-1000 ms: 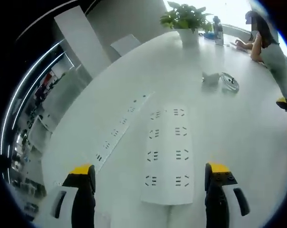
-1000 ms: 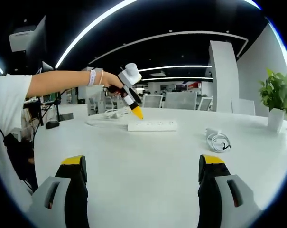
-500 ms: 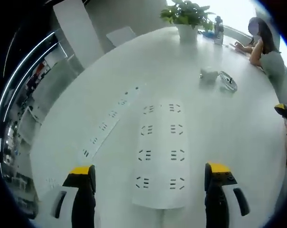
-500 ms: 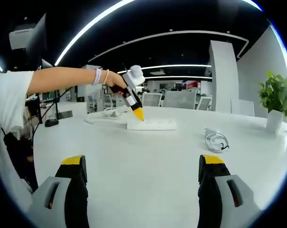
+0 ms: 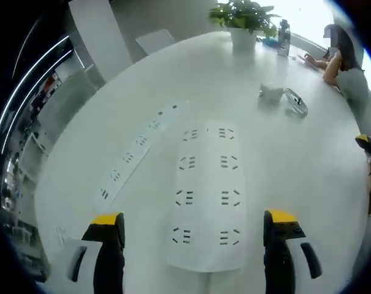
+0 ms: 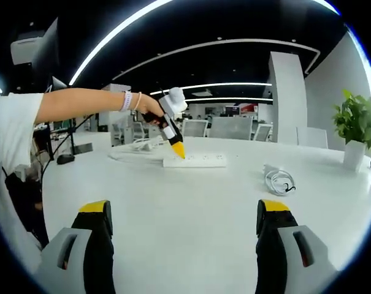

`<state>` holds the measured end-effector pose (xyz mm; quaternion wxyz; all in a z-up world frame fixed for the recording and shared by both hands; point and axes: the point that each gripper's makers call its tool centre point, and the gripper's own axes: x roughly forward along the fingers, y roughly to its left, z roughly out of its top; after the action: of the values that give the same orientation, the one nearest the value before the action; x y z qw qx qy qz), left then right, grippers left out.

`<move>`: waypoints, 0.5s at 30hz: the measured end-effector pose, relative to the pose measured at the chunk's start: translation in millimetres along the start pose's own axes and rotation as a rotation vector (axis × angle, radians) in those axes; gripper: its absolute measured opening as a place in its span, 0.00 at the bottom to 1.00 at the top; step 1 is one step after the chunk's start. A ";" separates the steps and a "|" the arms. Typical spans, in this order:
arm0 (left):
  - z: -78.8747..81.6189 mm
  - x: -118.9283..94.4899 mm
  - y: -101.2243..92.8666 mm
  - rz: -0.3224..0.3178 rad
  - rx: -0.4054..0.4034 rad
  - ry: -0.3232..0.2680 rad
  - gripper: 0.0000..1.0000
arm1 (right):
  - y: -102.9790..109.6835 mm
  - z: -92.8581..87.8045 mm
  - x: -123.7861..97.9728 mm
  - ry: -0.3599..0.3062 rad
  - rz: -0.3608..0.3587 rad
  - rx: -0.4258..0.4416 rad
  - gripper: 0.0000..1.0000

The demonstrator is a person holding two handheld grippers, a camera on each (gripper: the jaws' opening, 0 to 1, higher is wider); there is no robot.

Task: Straighten the power strip on the desk, plug the charger into it

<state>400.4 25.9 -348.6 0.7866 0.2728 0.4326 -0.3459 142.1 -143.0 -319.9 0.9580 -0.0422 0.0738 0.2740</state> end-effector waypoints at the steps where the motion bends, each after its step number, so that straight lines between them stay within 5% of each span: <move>1: -0.7 1.1 0.2 -0.001 -0.004 0.002 0.97 | 0.0 -0.4 0.0 0.001 0.000 0.000 0.97; 15: -7.6 9.3 -3.6 -0.018 -0.025 0.031 0.92 | -0.9 -4.8 -3.4 0.006 -0.010 0.010 0.97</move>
<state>397.4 26.4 -360.7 0.7800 0.2643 0.4514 -0.3434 139.1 -146.1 -324.0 0.9593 -0.0387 0.0777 0.2687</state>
